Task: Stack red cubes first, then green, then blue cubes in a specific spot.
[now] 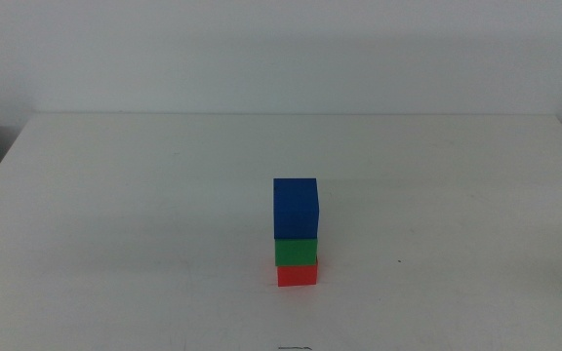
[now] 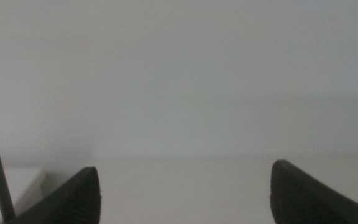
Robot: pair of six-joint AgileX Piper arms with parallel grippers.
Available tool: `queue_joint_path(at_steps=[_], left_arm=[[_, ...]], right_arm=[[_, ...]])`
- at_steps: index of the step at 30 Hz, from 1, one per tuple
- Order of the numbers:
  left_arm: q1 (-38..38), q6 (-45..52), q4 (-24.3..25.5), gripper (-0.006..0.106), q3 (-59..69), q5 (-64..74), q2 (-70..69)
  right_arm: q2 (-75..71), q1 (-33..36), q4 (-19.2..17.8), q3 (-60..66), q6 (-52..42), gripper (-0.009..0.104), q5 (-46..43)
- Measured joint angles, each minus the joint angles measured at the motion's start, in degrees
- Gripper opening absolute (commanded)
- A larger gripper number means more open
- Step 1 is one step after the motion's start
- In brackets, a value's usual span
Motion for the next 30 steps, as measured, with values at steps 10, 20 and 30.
queue_joint_path(at_steps=[10, 20, 30], left_arm=[[0.0, 0.0, 0.0, 0.094, 14.4, -1.1, -8.5], [0.0, 0.0, 0.2, 0.094, 18.1, -1.1, -8.5], [0.0, 0.0, 0.2, 0.094, 18.1, -1.1, -8.5]], right_arm=[[-11.7, -2.2, 0.0, 12.5, 0.0, 0.087, -0.2], [-11.9, -2.2, -0.3, 12.9, 0.0, 0.087, -0.4], [-11.9, -2.3, -2.8, 13.5, -6.5, 0.087, -5.4]])
